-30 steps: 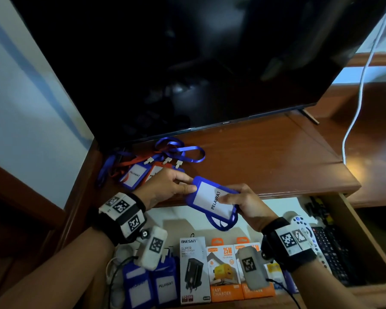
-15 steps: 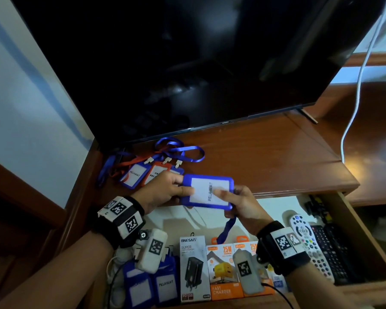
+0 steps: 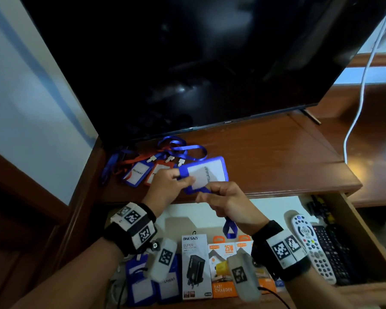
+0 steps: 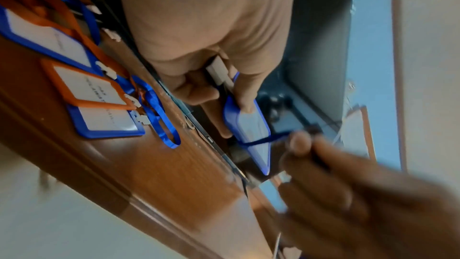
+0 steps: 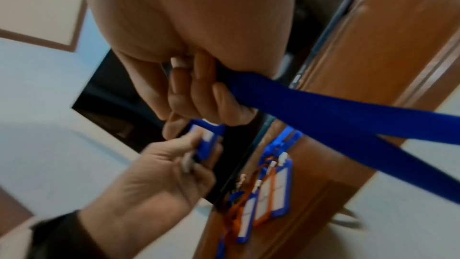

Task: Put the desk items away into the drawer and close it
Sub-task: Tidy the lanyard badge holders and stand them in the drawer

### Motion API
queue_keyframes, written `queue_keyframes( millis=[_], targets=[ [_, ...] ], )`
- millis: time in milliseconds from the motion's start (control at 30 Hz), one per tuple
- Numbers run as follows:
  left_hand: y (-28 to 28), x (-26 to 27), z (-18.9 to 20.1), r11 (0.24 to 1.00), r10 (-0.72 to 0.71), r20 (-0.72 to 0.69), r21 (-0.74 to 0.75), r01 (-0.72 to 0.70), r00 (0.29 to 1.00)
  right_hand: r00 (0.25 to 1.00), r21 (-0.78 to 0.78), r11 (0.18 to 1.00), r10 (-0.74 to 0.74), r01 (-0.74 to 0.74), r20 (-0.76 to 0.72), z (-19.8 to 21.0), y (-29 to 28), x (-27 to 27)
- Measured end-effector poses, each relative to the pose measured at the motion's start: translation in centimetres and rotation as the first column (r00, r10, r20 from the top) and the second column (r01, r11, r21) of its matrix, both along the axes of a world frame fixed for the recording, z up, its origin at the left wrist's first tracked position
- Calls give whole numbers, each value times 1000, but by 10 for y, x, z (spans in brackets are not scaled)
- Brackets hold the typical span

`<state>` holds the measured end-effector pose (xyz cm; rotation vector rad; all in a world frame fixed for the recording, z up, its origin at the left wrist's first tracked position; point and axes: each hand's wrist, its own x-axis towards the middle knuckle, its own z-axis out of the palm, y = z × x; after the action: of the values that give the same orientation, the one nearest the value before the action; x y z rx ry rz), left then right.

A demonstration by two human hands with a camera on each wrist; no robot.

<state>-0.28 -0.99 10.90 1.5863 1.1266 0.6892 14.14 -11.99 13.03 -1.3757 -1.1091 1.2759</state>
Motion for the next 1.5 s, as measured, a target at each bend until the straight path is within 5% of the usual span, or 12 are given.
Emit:
queue_keyframes(
  millis=[300, 533, 767, 1067, 1167, 1333, 1500],
  targets=[
    [-14, -2, 3, 942, -321, -297, 3, 337, 899, 987, 49, 999, -7, -1, 158, 12, 8, 11],
    [-13, -24, 7, 851, -505, -56, -196, 487, 861, 998, 26, 1000, -19, 17, 68, 16, 8, 26],
    [-9, -31, 10, 896, -321, 234, -240, 374, 918, 995, -55, 995, -91, 89, -37, -23, 17, 19],
    [-15, -15, 19, 949, 11, 525, -274, 157, 851, 958, -111, 993, -70, 41, -279, -45, 26, -2],
    [-12, -12, 13, 955, 130, 480, -295, 20, 868, 968, -144, 988, -87, 53, -236, -53, 28, 1],
    [-1, -14, 0, 930, 335, 327, -266, -254, 884, 999, -141, 990, 16, -11, 39, -45, 22, -4],
    [3, -22, -3, 968, 248, 62, 14, -249, 967, 961, -58, 986, 168, -159, 218, -10, 15, -14]
  ],
)
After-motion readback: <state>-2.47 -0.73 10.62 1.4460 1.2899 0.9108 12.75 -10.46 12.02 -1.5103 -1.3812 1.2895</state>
